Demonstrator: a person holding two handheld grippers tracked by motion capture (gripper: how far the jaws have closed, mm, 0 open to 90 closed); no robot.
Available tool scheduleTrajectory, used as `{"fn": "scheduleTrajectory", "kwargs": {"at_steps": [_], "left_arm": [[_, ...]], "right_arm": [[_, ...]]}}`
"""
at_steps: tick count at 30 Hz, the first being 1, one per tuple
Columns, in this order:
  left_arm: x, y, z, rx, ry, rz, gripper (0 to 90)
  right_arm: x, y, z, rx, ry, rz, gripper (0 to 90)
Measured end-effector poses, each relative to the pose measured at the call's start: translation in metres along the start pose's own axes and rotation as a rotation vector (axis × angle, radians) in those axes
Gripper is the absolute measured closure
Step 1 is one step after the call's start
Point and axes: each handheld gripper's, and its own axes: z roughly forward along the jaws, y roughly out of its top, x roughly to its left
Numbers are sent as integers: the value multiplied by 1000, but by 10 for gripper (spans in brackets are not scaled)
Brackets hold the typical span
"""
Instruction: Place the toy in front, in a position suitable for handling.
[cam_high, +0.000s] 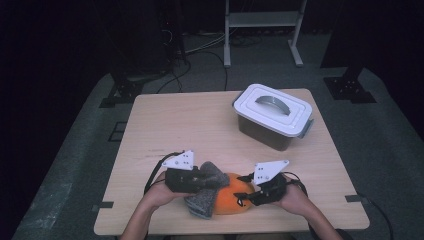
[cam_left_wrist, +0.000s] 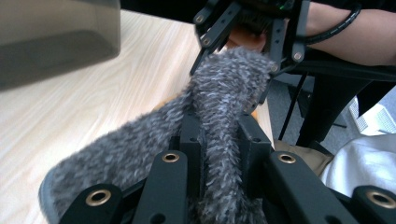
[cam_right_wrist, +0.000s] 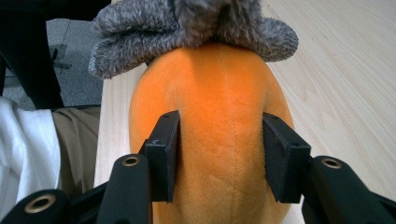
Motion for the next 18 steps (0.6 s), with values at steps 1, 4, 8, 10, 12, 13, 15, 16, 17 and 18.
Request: {"fn": "scheduleTrajectory", "kwargs": {"at_steps": [1,4,8,10,12,13,15,16,17,18], "left_arm": [[2,-3,-1,10,9,-6,756],[9,-12,-8,30,45,-40,756],[14,-20,-14,19,43,-73,756],[12,-18,-11,27,36,-61,757],[10,-16,-10,31,30,-55,757],[10,-16,-9,31,23,-52,757],[10,-16,-9,33,12,-52,756],[10,-17,-9,31,5,-54,756],[10,-17,-9,31,0,-52,756],[10,-16,-9,30,-4,-52,756]], "right_arm": [[-1,-1,-1,6,0,-4,514],[-3,-2,-2,7,1,-2,517],[-4,-2,-2,-2,10,17,493],[-4,-1,-1,-3,15,32,420],[-7,-1,-2,-10,25,77,321],[-9,-1,-2,-12,30,100,297],[-15,-4,-5,-15,39,141,265],[-18,-6,-5,-14,49,165,260],[-20,-9,-5,-11,60,183,255],[-21,-10,-5,-7,64,193,252]]}}
